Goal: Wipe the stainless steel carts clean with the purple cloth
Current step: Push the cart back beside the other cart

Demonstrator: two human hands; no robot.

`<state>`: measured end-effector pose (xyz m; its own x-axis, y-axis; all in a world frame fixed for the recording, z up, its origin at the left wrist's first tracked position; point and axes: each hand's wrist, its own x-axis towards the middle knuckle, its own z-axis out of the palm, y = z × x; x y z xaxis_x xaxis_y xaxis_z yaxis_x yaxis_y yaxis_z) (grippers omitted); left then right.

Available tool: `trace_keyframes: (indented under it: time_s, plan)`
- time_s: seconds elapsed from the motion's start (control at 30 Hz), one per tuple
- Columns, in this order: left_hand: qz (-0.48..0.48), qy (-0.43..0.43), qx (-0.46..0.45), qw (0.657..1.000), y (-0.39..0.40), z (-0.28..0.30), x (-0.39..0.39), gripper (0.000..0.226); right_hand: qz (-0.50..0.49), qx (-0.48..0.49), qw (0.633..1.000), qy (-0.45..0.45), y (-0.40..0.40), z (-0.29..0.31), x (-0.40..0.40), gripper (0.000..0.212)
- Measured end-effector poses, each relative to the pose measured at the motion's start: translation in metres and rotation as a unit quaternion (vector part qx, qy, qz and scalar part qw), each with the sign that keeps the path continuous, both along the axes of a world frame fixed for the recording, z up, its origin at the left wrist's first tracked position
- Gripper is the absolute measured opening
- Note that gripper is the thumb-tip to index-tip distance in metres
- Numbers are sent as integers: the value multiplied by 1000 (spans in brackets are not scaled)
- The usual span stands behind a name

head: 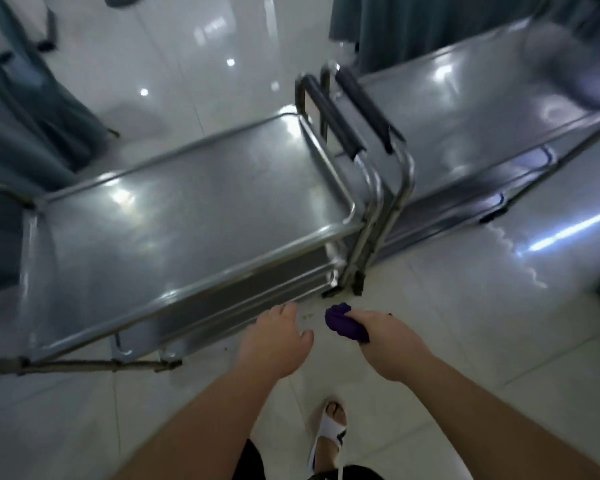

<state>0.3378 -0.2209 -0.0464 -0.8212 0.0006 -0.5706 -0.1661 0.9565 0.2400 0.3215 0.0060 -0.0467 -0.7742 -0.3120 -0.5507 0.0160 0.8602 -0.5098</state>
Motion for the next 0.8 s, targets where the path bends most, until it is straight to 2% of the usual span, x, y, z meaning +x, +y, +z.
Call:
trace_keyframes:
  time_s: [0.13,0.33,0.47,0.67,0.8]
  plan:
    - [70,-10,72,995,12,32,-36,71,-58,-50,997,23,20,29,-23,34]
    - [69,15,93,993,15,48,-111,69,-94,-67,992,53,35,53,-89,29]
    - [77,14,108,991,6,52,-174,70,-97,-55,991,80,41,86,-155,40]
    - [93,35,103,990,-2,67,-256,71,-57,-66,984,158,47,131,-262,43]
    - [111,51,98,988,-3,74,-285,68,2,-86,980,179,40,144,-330,46]
